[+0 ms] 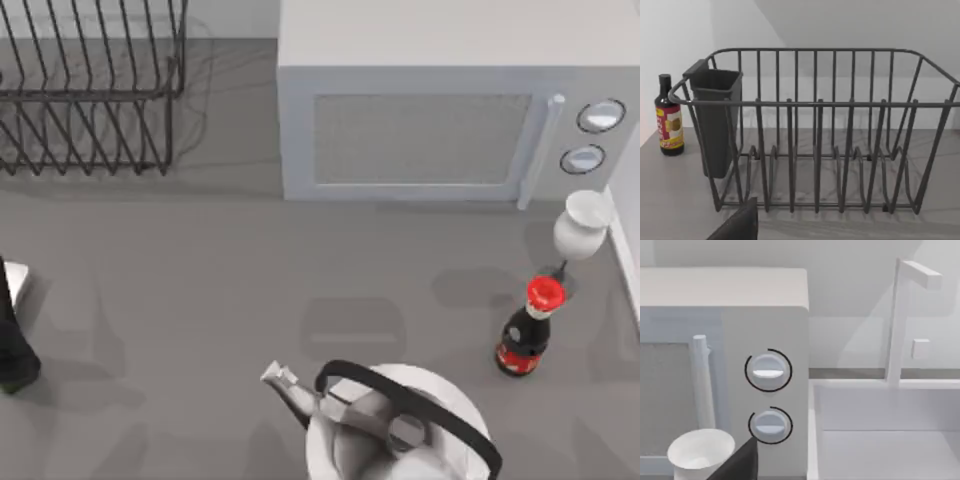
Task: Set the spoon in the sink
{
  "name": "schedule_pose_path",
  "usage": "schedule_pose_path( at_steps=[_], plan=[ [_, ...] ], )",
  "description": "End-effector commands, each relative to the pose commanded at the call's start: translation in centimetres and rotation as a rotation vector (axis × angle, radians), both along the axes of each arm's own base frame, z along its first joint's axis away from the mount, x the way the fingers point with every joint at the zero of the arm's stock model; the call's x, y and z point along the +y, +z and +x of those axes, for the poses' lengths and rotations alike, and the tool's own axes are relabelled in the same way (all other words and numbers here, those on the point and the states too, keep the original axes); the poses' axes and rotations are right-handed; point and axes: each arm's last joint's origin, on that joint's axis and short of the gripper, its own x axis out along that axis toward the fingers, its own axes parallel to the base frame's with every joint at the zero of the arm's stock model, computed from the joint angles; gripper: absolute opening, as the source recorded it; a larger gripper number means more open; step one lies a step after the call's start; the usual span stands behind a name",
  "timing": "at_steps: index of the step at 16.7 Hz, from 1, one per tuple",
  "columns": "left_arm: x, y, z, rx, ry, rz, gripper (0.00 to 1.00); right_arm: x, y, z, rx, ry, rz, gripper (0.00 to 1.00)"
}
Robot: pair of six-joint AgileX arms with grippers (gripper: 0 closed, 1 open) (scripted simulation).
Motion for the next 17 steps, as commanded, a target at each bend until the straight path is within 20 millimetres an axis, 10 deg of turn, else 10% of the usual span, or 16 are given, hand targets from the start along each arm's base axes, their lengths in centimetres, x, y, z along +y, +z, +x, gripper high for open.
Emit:
schedule_pose_path(
  at_steps=[7, 17],
  plan=[
    [0.0, 0.0, 0.0, 0.0, 0.0, 0.0, 1.0, -0.3, 1.8, 0.4, 0.172, -0.028, 0.052, 1.0],
    [0.0, 0.0, 0.0, 0.0, 0.0, 0.0, 1.0, -2.4, 3.8, 7.4, 1.117, -0.262, 0.318, 1.0]
  ],
)
